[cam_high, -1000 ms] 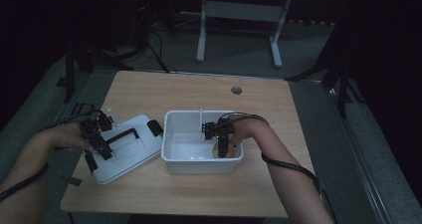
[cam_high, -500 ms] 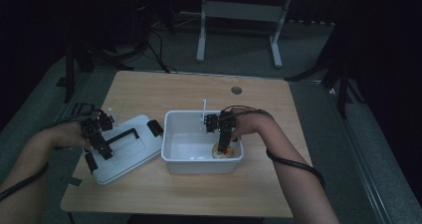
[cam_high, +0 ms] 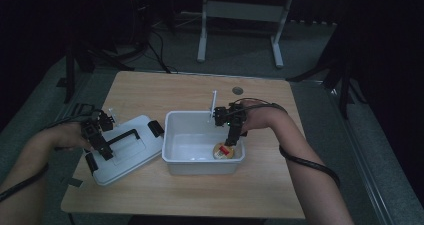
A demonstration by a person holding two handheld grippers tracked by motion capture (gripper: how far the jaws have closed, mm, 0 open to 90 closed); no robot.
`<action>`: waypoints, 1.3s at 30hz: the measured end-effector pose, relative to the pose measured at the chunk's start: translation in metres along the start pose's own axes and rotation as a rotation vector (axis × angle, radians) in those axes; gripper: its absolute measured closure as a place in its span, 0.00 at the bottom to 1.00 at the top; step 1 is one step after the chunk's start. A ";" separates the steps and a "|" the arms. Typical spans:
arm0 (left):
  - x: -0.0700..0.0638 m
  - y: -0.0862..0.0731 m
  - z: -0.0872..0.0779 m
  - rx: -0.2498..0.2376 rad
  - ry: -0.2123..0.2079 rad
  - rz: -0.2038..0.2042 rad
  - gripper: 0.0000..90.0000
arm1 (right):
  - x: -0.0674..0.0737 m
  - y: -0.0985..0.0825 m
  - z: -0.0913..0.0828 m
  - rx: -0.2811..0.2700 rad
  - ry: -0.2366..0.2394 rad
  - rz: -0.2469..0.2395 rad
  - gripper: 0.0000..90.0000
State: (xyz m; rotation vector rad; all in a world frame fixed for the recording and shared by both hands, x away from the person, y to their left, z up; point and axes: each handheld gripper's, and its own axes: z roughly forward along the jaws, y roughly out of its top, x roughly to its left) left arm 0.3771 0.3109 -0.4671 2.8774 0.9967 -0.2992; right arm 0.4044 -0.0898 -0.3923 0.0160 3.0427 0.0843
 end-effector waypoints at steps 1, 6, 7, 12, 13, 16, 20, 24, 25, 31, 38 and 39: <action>0.000 0.000 0.000 0.000 0.001 0.000 0.36 | 0.000 -0.003 -0.003 -0.002 -0.006 0.003 0.15; -0.001 0.000 -0.002 0.005 0.009 0.002 0.37 | -0.001 -0.019 -0.020 -0.028 -0.020 0.029 0.16; -0.001 0.000 -0.002 0.005 0.009 0.002 0.37 | -0.001 -0.019 -0.020 -0.028 -0.020 0.029 0.16; 0.000 0.000 -0.002 -0.003 0.007 0.002 0.37 | -0.003 -0.042 -0.024 -0.007 -0.022 0.066 0.16; 0.000 0.000 -0.002 -0.003 0.007 0.002 0.37 | -0.003 -0.042 -0.024 -0.007 -0.022 0.066 0.16; -0.002 0.001 -0.002 0.002 0.017 0.010 0.36 | -0.005 -0.060 -0.019 0.002 -0.022 0.092 0.16; -0.002 0.002 -0.004 -0.001 0.016 0.011 0.36 | -0.003 -0.072 -0.012 -0.004 -0.019 0.096 0.16; -0.002 0.002 -0.004 -0.001 0.022 0.013 0.36 | -0.002 -0.080 -0.005 0.002 -0.011 0.096 0.16; -0.002 0.002 -0.004 -0.002 0.023 0.015 0.36 | -0.002 -0.084 0.000 0.009 -0.009 0.099 0.16; -0.002 0.001 -0.002 -0.001 0.029 0.039 0.36 | 0.000 -0.095 0.012 0.009 0.004 0.109 0.16; -0.002 0.000 -0.001 -0.008 0.037 0.041 0.36 | 0.003 -0.109 0.030 0.009 0.023 0.135 0.16; -0.002 0.000 -0.001 -0.007 0.037 0.038 0.36 | 0.003 -0.111 0.032 0.008 0.028 0.137 0.16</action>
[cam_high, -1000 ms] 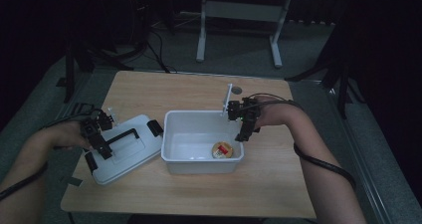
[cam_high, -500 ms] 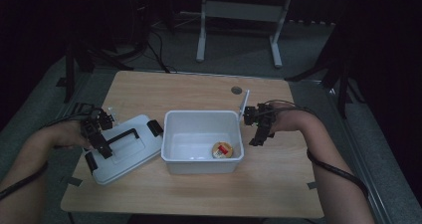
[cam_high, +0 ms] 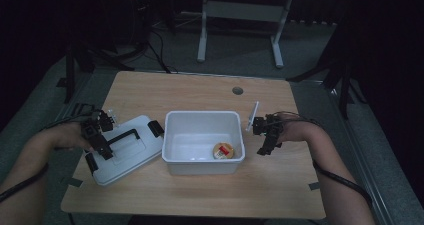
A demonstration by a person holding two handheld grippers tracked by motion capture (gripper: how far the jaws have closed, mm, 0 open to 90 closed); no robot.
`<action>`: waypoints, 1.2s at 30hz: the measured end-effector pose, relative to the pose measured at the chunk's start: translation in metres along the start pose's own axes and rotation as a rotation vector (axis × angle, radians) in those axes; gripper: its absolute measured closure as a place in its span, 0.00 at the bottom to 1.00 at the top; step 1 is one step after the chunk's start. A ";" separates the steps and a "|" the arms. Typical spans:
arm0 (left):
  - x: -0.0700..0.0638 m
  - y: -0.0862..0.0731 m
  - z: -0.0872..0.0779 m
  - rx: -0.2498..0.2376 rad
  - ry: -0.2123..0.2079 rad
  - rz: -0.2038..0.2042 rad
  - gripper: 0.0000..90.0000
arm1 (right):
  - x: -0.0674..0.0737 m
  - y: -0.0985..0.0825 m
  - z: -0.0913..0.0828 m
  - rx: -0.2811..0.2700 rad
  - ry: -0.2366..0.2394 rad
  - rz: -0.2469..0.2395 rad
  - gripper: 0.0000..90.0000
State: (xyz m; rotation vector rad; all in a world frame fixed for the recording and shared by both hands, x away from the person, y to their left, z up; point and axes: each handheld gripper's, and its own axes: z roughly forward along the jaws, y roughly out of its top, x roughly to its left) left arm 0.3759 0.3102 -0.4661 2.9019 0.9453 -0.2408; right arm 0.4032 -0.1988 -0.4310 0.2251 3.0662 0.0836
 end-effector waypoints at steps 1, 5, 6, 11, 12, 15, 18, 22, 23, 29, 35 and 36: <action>0.000 0.000 0.000 -0.002 0.008 -0.001 0.36 | 0.000 -0.001 0.002 -0.002 0.005 0.006 0.16; 0.001 -0.001 0.002 -0.015 0.022 0.002 0.36 | 0.003 -0.010 0.014 0.002 0.021 0.019 0.16; 0.001 -0.001 0.002 -0.015 0.022 0.002 0.36 | 0.003 -0.010 0.014 0.002 0.021 0.019 0.16; 0.003 0.000 0.004 -0.064 0.042 0.014 0.37 | 0.005 -0.024 0.029 0.013 0.034 0.039 0.16; 0.003 0.000 0.004 -0.064 0.042 0.014 0.38 | 0.005 -0.026 0.030 0.011 0.036 0.047 0.16; 0.004 0.001 0.003 -0.071 0.060 0.022 0.43 | 0.005 -0.031 0.034 0.022 0.038 0.055 0.17; 0.004 0.001 0.005 -0.052 0.061 0.024 0.46 | 0.005 -0.033 0.036 0.029 0.039 0.059 0.17; 0.003 0.002 0.013 0.013 0.071 0.029 0.57 | 0.006 -0.035 0.037 0.023 0.042 0.066 0.17; 0.003 0.002 0.015 0.017 0.068 0.030 0.62 | 0.006 -0.035 0.037 0.020 0.042 0.067 0.17; 0.006 0.005 0.026 0.046 0.099 0.026 0.75 | 0.006 -0.038 0.042 0.034 0.047 0.069 0.17; 0.008 0.008 0.026 0.052 0.096 0.023 0.91 | 0.006 -0.039 0.043 0.034 0.051 0.074 0.17; 0.008 0.009 0.027 0.052 0.096 0.021 0.91 | 0.006 -0.039 0.043 0.034 0.052 0.075 0.19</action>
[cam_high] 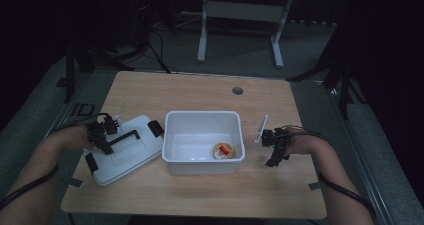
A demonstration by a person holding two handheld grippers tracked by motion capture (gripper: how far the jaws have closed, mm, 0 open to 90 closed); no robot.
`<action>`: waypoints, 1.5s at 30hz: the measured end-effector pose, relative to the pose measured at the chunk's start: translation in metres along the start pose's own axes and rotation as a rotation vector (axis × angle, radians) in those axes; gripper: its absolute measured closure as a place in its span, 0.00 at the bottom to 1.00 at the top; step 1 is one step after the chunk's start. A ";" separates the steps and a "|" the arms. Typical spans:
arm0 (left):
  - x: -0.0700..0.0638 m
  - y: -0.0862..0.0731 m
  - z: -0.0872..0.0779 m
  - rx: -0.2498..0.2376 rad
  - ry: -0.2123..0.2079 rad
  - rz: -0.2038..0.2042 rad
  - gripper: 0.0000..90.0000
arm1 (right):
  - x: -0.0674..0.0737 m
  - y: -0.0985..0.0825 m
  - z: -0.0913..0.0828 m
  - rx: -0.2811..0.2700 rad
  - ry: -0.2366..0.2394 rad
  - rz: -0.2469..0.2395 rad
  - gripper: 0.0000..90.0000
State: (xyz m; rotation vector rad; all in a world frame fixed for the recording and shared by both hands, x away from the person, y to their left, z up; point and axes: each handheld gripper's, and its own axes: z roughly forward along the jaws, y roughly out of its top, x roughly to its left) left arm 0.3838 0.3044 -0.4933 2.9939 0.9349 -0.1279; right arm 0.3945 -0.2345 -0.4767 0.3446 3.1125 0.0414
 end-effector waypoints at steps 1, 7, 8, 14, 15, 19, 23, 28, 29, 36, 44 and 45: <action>0.001 0.000 0.000 0.001 -0.004 -0.003 0.92 | 0.000 0.000 0.000 -0.001 0.000 -0.001 0.19; 0.003 -0.002 -0.003 -0.014 -0.018 -0.025 0.93 | 0.000 -0.001 0.000 -0.003 0.007 0.009 0.19; 0.003 -0.002 -0.004 -0.011 -0.007 -0.019 0.93 | -0.001 -0.002 0.000 -0.002 0.006 0.008 0.19; 0.002 -0.005 -0.016 -0.019 -0.005 -0.013 0.93 | -0.002 -0.004 -0.004 -0.013 0.003 0.018 0.19; 0.002 -0.005 -0.016 -0.019 -0.005 -0.013 0.93 | -0.002 -0.004 -0.004 -0.013 0.003 0.018 0.19; 0.000 -0.010 -0.025 -0.032 -0.014 -0.011 0.93 | 0.000 -0.004 -0.006 -0.018 0.002 0.025 0.19; 0.000 -0.014 -0.028 -0.022 -0.015 -0.015 0.93 | 0.000 -0.005 -0.007 -0.018 0.002 0.027 0.18; -0.001 -0.019 -0.031 -0.018 -0.012 -0.017 0.93 | -0.002 -0.005 -0.008 -0.028 0.003 0.031 0.18; -0.001 -0.019 -0.031 -0.018 -0.012 -0.017 0.93 | -0.002 -0.005 -0.008 -0.028 0.003 0.031 0.18; -0.002 -0.027 -0.045 -0.050 -0.006 -0.021 0.93 | -0.002 -0.006 -0.008 -0.026 0.004 0.030 0.18; -0.006 -0.039 -0.083 -0.088 0.034 -0.026 0.93 | -0.001 -0.011 -0.013 -0.036 -0.006 0.038 0.18; -0.007 -0.039 -0.089 -0.090 0.042 -0.021 0.93 | -0.001 -0.011 -0.013 -0.036 -0.006 0.038 0.18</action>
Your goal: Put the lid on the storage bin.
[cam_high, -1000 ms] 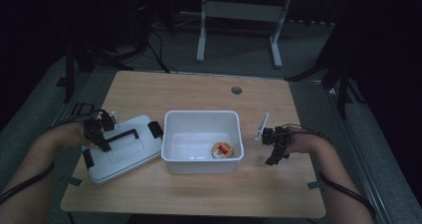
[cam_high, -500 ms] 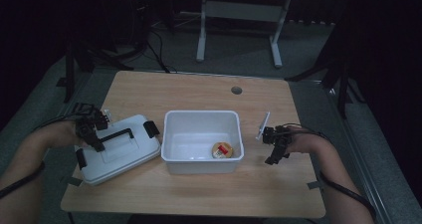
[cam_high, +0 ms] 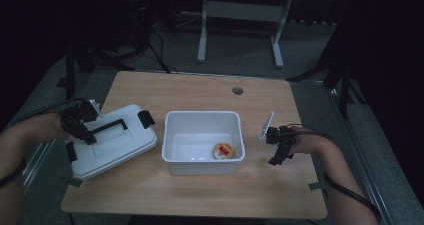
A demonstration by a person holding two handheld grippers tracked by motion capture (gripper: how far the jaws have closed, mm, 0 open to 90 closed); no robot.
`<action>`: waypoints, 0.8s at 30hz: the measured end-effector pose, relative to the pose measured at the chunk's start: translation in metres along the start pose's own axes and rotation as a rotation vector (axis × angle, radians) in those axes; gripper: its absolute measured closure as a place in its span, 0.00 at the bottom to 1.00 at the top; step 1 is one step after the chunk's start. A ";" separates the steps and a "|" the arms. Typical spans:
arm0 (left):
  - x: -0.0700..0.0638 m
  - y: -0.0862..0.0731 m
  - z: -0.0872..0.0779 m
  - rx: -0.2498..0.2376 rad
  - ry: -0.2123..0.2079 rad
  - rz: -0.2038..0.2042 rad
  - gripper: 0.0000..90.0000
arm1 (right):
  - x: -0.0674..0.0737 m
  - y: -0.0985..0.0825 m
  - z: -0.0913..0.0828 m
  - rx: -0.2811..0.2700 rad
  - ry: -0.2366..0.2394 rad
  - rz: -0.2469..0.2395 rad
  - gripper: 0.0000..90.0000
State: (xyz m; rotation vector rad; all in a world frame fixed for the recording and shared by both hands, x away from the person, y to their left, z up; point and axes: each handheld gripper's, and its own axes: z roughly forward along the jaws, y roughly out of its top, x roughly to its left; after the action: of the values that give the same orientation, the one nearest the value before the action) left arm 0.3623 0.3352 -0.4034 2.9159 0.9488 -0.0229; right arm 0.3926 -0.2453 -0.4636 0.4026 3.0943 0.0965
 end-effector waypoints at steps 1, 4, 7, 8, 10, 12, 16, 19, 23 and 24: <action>0.000 0.000 0.000 0.000 0.000 0.000 0.93 | 0.000 0.000 0.000 0.000 0.000 0.000 0.18; -0.005 0.001 -0.023 -0.025 0.024 0.013 0.93 | 0.001 0.000 0.000 0.007 0.003 -0.002 0.18; -0.009 0.005 -0.037 -0.040 0.034 0.024 0.93 | 0.001 0.001 -0.001 0.002 0.003 0.001 0.18; -0.010 0.006 -0.041 -0.035 0.037 0.035 0.93 | 0.001 0.002 -0.001 0.001 0.002 -0.003 0.18; -0.013 0.011 -0.047 -0.036 0.048 0.045 0.93 | 0.002 0.003 -0.001 0.001 0.003 -0.005 0.18; -0.015 0.015 -0.052 -0.040 0.050 0.058 0.93 | 0.002 0.004 0.000 0.001 0.003 -0.004 0.18; -0.021 0.026 -0.059 -0.056 0.044 0.086 0.93 | 0.002 0.004 -0.001 -0.004 0.001 -0.008 0.18; -0.025 0.034 -0.060 -0.062 0.037 0.111 0.93 | 0.002 0.004 -0.001 -0.001 0.001 -0.007 0.18; -0.033 0.057 -0.058 -0.063 0.035 0.155 0.93 | 0.003 0.004 -0.001 0.002 -0.002 -0.016 0.18; -0.034 0.061 -0.058 -0.062 0.030 0.163 0.93 | 0.004 0.004 -0.001 0.002 0.002 -0.016 0.18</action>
State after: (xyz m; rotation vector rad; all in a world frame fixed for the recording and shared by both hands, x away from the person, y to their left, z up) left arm 0.3698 0.2703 -0.3404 2.9329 0.6988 0.0591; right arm 0.3901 -0.2401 -0.4624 0.3780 3.0994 0.0943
